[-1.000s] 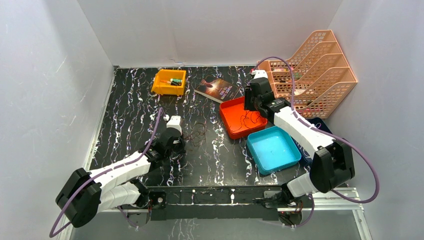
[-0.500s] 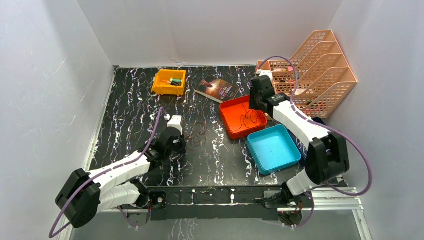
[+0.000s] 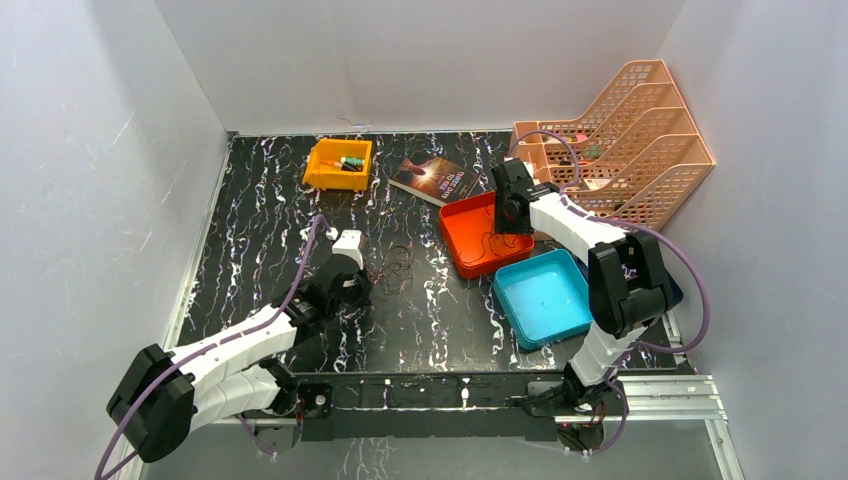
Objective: Untangle the cables
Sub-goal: Place the cable in the bin, then untie the cable.
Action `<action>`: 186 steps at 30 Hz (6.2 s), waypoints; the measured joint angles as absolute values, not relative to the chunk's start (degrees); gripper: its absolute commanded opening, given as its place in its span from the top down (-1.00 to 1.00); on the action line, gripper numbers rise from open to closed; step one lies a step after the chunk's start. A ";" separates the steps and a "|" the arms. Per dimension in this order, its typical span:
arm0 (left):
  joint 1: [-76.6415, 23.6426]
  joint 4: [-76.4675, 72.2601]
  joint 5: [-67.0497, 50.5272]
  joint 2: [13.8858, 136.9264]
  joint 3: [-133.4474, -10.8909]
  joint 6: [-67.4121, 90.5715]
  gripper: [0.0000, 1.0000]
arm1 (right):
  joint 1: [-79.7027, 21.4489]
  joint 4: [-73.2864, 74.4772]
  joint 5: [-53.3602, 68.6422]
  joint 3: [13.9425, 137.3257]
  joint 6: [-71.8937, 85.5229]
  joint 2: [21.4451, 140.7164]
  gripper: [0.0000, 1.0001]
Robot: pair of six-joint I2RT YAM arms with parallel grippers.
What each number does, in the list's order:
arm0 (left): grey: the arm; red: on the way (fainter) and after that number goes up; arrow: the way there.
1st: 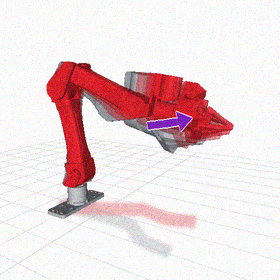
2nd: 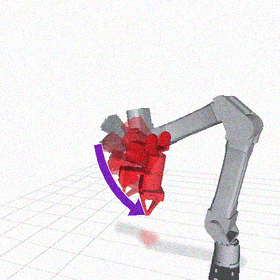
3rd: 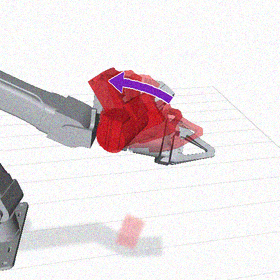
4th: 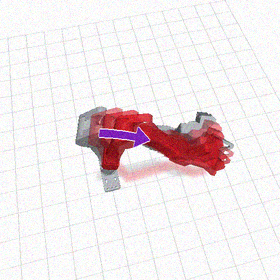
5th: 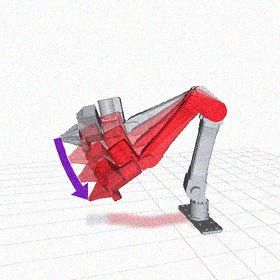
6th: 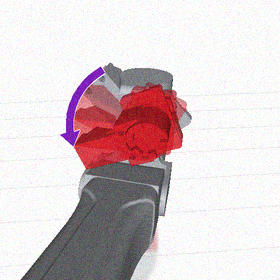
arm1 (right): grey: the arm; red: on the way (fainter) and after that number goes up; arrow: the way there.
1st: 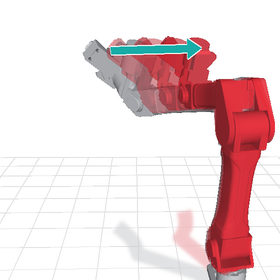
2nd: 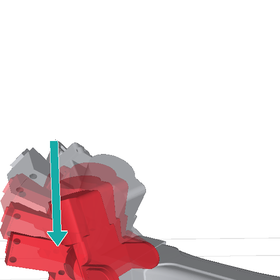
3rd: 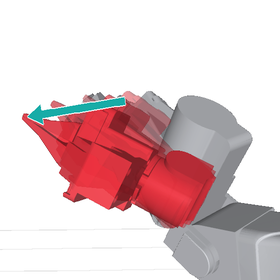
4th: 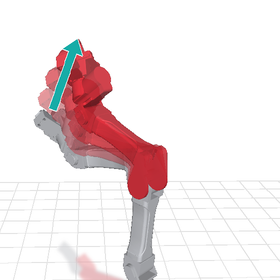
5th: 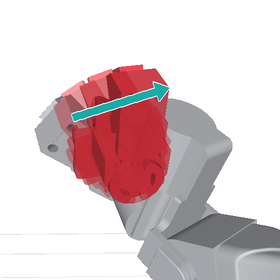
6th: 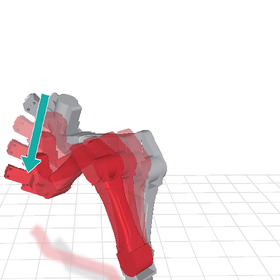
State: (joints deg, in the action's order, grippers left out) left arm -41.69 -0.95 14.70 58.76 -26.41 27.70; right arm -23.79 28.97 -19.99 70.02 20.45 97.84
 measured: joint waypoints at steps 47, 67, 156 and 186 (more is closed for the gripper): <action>-41.69 2.07 10.04 58.54 -29.23 24.95 1.00 | -23.86 8.64 -7.22 51.22 18.74 63.22 -0.37; -41.69 3.03 3.40 55.24 -30.92 23.51 1.00 | -29.95 1.96 12.19 43.31 25.67 63.48 -0.45; -41.69 5.34 4.80 38.81 -31.00 23.07 -0.57 | -44.05 -15.94 27.66 53.69 9.93 73.25 1.00; -41.69 -33.89 -1.96 49.06 -21.12 9.82 -0.03 | -45.67 -6.98 22.96 64.10 21.98 74.94 1.00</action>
State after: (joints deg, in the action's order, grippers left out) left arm -41.69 -33.89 -1.96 49.06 -21.12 9.82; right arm -45.67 -6.98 22.96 64.10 21.98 74.94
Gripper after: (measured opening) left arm 0.612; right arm 0.020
